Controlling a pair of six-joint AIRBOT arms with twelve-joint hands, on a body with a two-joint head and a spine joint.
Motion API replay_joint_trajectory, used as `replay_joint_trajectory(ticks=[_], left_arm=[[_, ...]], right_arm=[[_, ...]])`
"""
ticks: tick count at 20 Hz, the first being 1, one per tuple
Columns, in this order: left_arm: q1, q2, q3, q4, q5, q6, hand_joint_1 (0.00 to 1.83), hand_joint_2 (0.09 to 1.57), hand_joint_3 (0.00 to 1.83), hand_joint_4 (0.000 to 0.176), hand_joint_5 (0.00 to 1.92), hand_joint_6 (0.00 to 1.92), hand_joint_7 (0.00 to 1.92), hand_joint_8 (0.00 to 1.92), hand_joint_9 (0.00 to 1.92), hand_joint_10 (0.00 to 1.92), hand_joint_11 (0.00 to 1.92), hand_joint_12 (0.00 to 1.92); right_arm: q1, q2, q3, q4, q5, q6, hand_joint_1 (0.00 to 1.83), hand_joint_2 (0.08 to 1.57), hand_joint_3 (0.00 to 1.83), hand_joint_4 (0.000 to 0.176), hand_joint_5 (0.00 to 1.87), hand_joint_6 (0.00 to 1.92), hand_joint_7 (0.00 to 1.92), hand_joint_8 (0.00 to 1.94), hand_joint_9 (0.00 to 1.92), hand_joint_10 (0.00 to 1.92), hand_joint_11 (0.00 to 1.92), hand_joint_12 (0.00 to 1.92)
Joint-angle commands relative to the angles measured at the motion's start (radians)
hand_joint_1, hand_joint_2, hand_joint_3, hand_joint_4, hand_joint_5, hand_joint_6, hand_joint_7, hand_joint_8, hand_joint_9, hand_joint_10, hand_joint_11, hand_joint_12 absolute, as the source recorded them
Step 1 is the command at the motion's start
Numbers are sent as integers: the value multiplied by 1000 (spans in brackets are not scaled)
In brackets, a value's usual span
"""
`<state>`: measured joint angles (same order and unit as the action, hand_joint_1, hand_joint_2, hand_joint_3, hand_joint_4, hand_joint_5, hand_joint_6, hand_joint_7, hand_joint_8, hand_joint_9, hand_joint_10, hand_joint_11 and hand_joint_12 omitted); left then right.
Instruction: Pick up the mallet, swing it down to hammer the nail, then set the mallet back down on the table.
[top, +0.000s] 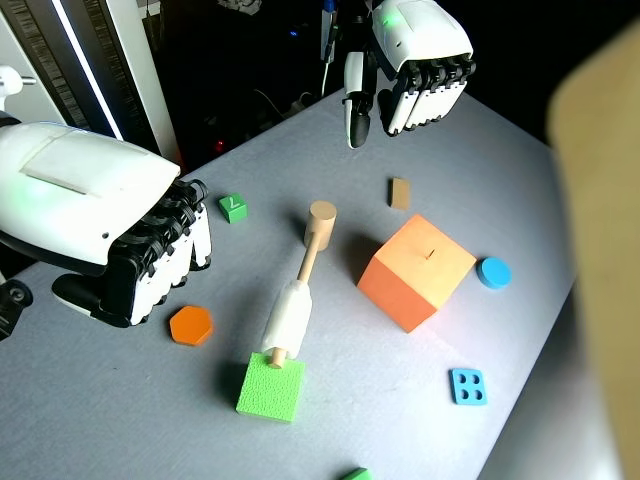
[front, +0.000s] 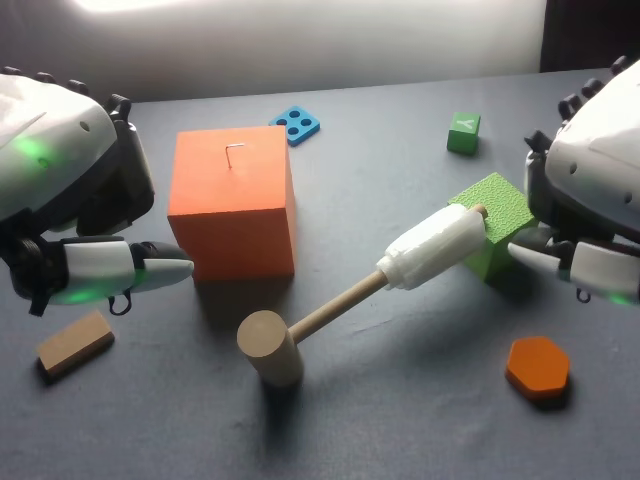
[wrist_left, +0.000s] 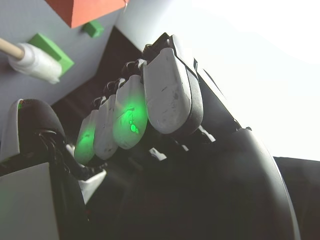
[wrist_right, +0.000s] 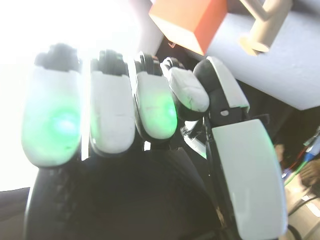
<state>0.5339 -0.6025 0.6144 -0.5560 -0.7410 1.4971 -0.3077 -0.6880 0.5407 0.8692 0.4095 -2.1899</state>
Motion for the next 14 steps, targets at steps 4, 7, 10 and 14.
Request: replay_joint_trajectory(ticks=[4,7,10,14], left_arm=[[-5,4,12,27,-96,-3,0,1242,34,0,0,0,0,0,0,0,0,0],[-5,4,14,27,-95,-15,0,1259,35,0,0,0,0,0,0,0,0,0],[-4,4,16,28,-92,-24,0,1247,26,0,8,3,0,0,0,0,0,0],[22,16,33,119,-65,-133,0,1250,22,0,10,3,0,0,0,0,0,0]], right_arm=[[12,3,-9,-25,66,-6,0,1095,1,0,119,2,98,2,63,1,0,158],[0,-3,-9,-25,70,-5,0,1140,7,0,98,0,74,0,50,0,0,126],[1,-15,-9,-25,75,-12,68,1136,0,0,93,1,80,1,65,2,0,167],[-6,-44,-1,-25,77,-71,462,1120,0,0,5,0,13,1,4,0,0,36]])
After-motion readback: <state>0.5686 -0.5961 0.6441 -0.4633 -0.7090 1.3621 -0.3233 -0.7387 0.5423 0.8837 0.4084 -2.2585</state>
